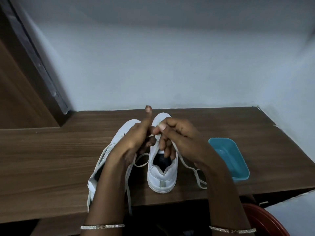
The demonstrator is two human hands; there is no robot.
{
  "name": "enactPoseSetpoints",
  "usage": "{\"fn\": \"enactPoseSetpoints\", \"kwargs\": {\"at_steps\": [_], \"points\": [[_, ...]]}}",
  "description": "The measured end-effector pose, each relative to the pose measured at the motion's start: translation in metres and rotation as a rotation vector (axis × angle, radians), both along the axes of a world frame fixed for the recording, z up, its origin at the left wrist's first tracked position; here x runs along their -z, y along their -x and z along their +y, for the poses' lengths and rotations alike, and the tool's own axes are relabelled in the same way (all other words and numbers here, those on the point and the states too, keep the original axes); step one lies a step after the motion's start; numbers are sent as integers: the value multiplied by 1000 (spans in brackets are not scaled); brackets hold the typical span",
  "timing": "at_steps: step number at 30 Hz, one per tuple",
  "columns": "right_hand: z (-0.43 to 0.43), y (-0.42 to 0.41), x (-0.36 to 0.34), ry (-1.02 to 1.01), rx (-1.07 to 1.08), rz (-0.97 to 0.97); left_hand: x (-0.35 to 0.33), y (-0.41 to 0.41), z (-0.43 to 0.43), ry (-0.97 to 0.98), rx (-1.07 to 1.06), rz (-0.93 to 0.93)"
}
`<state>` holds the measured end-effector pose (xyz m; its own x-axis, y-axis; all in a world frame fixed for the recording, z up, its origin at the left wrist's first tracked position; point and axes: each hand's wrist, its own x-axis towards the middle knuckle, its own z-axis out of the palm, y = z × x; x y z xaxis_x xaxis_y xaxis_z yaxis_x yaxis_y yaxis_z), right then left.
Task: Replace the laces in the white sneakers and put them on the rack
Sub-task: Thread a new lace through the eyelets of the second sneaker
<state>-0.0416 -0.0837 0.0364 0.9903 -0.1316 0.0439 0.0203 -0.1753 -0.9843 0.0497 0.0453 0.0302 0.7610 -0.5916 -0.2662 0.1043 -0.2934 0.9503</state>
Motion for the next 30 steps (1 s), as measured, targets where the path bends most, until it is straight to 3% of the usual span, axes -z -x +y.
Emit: {"fn": "enactPoseSetpoints", "kwargs": {"at_steps": [4, 8, 13, 18, 21, 30], "points": [[5, 3, -3, -16, -148, 141, 5, -1, 3, 171, 67, 113], [-7, 7, 4, -62, -62, 279, 7, -4, 4, 244, 59, 99], [-10, 0, 17, -26, 130, 194, 13, -9, 4, 291, 90, 117], [-7, -5, 29, 167, 76, 154, 16, -12, 7, 241, 90, 29], [-10, -3, 30, 140, 30, 134, 22, -15, 8, 223, 33, -14], [5, -11, 36, 361, 86, 101, 19, -11, 6, 339, 68, 91]]}}
